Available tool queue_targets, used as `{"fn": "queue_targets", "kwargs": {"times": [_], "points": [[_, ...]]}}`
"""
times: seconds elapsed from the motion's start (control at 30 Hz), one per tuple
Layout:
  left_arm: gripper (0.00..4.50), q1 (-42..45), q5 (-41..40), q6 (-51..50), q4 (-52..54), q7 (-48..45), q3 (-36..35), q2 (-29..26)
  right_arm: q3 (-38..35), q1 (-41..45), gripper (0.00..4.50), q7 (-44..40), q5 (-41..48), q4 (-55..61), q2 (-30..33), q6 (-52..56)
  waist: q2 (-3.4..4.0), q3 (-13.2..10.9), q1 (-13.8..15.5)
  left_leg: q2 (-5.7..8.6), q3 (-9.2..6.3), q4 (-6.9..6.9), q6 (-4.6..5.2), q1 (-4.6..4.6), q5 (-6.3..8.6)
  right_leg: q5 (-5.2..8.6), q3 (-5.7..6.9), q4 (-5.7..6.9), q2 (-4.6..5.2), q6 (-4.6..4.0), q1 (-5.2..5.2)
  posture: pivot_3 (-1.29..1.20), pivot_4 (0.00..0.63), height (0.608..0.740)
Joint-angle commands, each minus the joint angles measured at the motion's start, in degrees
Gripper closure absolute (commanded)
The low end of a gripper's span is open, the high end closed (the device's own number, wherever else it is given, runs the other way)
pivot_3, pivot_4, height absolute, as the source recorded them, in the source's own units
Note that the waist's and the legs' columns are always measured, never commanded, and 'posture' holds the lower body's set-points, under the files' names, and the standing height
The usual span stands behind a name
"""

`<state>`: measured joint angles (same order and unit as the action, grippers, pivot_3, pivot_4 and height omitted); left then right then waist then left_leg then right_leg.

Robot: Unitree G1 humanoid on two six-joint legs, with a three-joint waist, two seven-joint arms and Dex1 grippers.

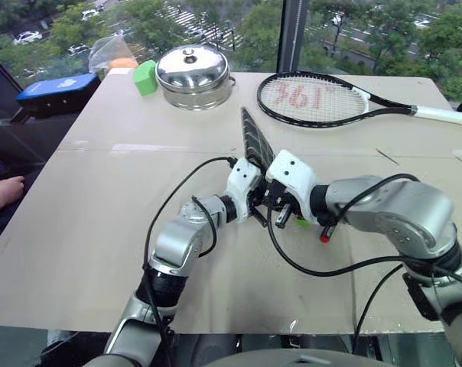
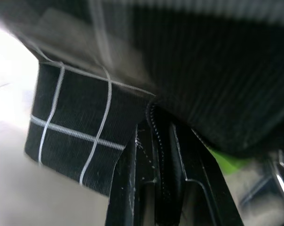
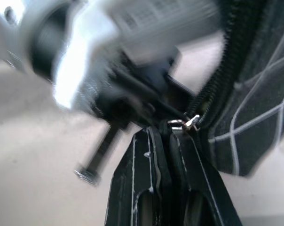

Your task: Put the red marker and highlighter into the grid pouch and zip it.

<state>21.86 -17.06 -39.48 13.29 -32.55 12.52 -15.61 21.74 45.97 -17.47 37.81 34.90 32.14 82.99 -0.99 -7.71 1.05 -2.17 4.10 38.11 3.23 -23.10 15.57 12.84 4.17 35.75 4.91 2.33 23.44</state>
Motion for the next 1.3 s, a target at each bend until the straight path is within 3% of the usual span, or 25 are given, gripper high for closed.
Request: {"fn": "queue_targets", "kwargs": {"times": [0.03,0.2,0.43,0.73,1.3], "points": [[4.5,0.2,-2.2,-0.4,5.4,-1.2,0.6,0.6,0.4,-1.0,4.4,-2.4,-2.1,0.5,2.8,-2.7,-0.02,0.0,-0.2,0.05,0.03,0.1,0.06,-0.05,0.04,0.01,-0.02,-0.07,0.05,-0.01,-0.02,0.0,0.15,0.74],[4.5,1.1,-6.9,-3.3,7.1,0.2,-3.1,3.4,0.4,-3.1,4.4,-2.8,-6.1,-0.3,6.8,-5.2,-0.02,0.0,-0.2,0.06,0.1,0.21,0.14,-0.14,0.08,-0.02,-0.14,-0.12,0.06,0.03,-0.03,0.0,0.15,0.74],[4.5,0.1,-10.3,-5.0,7.8,-0.8,-5.8,2.0,-2.3,-4.8,4.4,-3.0,-11.0,-3.9,9.9,-8.5,-0.02,0.0,-0.3,0.02,0.09,0.18,0.13,-0.05,0.08,-0.02,-0.11,0.01,-0.03,0.03,-0.03,0.0,0.15,0.74],[4.5,-1.3,-13.2,-6.7,10.1,-0.4,-6.1,0.5,-5.0,-5.1,4.4,-3.4,-13.6,-7.0,7.5,-9.4,-0.02,0.0,-0.3,0.03,0.12,0.19,0.12,-0.06,0.07,-0.02,-0.15,0.0,-0.02,0.04,-0.03,0.0,0.15,0.74],[4.5,1.4,-8.6,-3.9,3.8,2.9,-4.1,1.8,-3.1,-3.7,4.4,-4.2,-13.3,-1.7,3.7,-4.3,-0.02,0.0,-0.3,0.03,0.12,0.19,0.11,-0.05,0.07,-0.02,-0.15,0.01,-0.03,0.04,-0.03,0.0,0.15,0.74]]}}
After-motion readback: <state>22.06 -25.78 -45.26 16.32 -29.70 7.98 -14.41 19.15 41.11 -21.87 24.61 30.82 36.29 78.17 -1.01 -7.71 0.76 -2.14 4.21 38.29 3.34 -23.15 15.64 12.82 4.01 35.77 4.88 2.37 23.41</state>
